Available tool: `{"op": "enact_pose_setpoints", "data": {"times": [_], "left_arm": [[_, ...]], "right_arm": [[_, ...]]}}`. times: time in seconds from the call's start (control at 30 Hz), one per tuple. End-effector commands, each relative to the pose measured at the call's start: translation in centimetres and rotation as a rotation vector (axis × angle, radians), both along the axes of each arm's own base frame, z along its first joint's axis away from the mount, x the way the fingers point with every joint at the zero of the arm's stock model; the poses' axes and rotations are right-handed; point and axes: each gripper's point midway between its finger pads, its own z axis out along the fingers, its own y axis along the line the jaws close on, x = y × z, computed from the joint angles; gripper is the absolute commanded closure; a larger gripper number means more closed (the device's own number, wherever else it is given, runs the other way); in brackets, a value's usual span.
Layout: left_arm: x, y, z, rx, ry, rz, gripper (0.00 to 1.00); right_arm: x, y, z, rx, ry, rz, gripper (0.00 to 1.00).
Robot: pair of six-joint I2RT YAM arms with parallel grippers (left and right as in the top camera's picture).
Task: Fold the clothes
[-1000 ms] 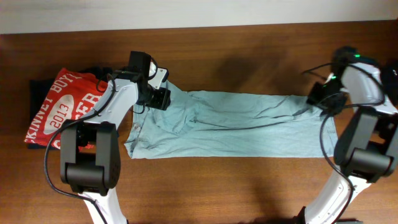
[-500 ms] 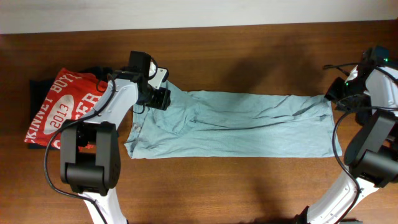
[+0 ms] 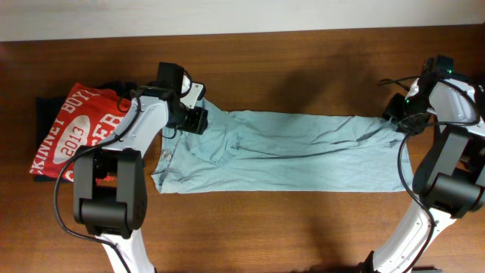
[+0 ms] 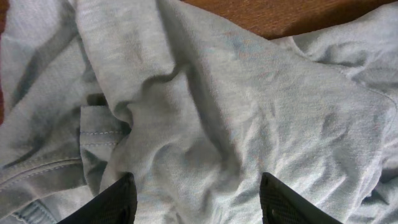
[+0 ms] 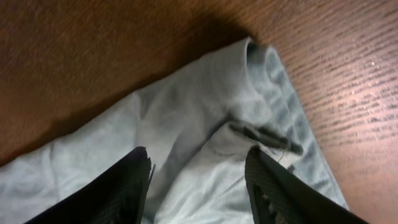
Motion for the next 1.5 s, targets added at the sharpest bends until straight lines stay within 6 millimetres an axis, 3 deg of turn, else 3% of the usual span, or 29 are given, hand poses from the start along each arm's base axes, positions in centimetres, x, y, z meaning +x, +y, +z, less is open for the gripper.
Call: {"op": "enact_pose_setpoints", "data": {"times": [0.0,0.3,0.57,1.0,1.27,1.47], "left_arm": [[-0.2,-0.1,-0.2,0.005,0.002,-0.019,0.37],[-0.2,-0.1,-0.2,0.005,0.002,-0.019,0.37],[-0.2,-0.1,-0.2,0.005,0.002,-0.019,0.37],[0.0,-0.1,-0.2,0.004,-0.005,-0.019,0.37],[0.1,-0.2,-0.1,0.004,-0.010,-0.019,0.37],[0.2,-0.2,-0.1,0.003,-0.014,-0.020,0.37]], "right_arm": [[0.1,-0.8,-0.7,-0.027,0.012,-0.021,0.49],[-0.7,-1.0,-1.5,-0.041,0.058,-0.032,0.60],[-1.2,-0.8,-1.1,-0.035,0.073,-0.032,0.96],[-3.6,-0.8,1.6,-0.068,0.136,-0.034,0.96],[-3.7,-1.4,4.9,-0.121,0.081,-0.041,0.96],[-5.9,-2.0,5.1,-0.175,0.172,-0.041,0.96]]}}
